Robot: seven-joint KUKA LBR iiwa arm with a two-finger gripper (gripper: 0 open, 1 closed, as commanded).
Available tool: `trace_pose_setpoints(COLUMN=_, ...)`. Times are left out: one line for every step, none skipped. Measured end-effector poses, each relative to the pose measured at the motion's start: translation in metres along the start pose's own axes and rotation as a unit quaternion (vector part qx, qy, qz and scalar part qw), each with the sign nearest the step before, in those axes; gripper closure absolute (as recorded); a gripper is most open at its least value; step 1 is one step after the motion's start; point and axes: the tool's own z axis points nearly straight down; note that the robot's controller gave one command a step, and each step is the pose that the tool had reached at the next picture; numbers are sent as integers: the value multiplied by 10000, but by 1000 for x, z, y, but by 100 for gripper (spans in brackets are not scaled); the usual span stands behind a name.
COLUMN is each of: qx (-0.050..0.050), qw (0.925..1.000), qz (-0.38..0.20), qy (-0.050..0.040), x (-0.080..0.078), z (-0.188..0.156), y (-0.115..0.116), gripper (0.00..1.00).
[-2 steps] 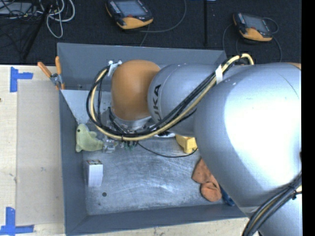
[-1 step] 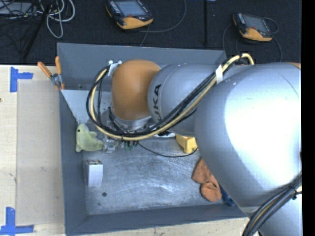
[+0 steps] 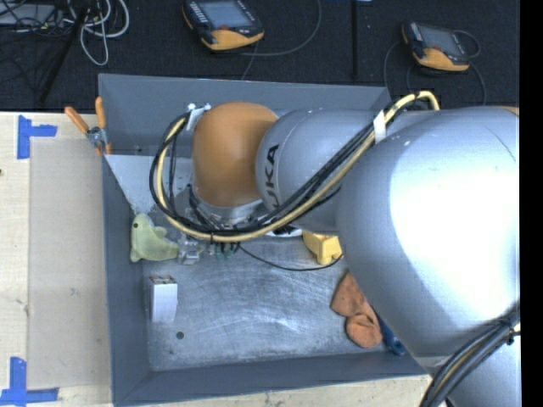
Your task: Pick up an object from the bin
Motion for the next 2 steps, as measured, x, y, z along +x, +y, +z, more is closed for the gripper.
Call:
trace_pose_setpoints(qx=14, qw=10000, qz=2, qy=39, x=2, z=-14, y=-1, gripper=100)
trace_pose_setpoints(qx=8, qw=10000, qz=3, qy=28, x=1, z=-35, y=-1, gripper=100)
